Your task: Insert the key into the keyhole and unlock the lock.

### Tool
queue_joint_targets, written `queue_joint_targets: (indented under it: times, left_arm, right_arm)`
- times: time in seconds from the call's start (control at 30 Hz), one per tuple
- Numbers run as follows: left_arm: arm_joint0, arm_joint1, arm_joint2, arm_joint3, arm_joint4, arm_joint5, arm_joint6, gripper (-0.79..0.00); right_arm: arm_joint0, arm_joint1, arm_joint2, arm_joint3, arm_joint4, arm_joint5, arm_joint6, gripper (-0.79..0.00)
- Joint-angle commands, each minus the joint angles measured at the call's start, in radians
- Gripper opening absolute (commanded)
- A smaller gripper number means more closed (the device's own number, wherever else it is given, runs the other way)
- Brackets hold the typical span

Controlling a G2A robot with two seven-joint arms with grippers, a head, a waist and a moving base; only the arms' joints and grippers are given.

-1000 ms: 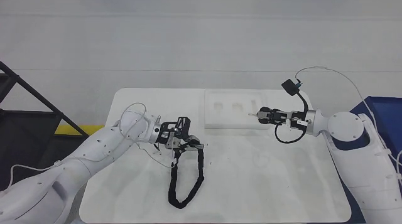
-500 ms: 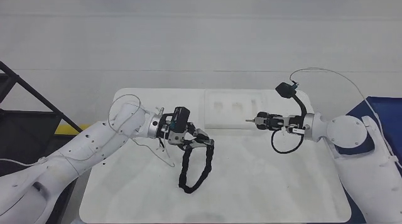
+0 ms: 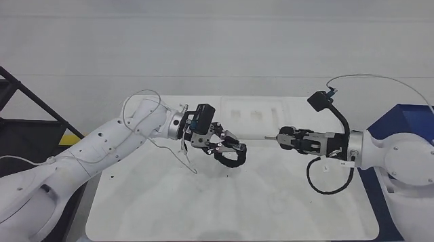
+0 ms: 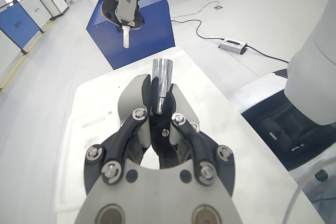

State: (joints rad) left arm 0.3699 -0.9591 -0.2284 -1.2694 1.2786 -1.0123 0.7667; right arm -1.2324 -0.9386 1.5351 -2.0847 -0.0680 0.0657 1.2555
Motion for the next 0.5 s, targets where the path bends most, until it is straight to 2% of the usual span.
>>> queue_joint_targets:
  times: [0.0, 0.17, 0.47]
  left_arm:
    - [-0.018, -0.019, 0.019, 0.03, -0.001, 0.0, 0.028, -0.785]
    - [-0.035, -0.066, 0.058, 0.094, -0.079, 0.0, 0.041, -0.785]
    - [-0.035, -0.066, 0.058, 0.094, -0.079, 0.0, 0.041, -0.785]
  right_arm:
    - [-0.009, 0.002, 0.011, -0.007, 0.009, -0.015, -0.013, -0.785]
    - [-0.012, 0.002, 0.013, -0.008, 0.015, -0.024, -0.02, -0.785]
    - [-0.012, 0.002, 0.013, -0.008, 0.015, -0.024, -0.02, -0.785]
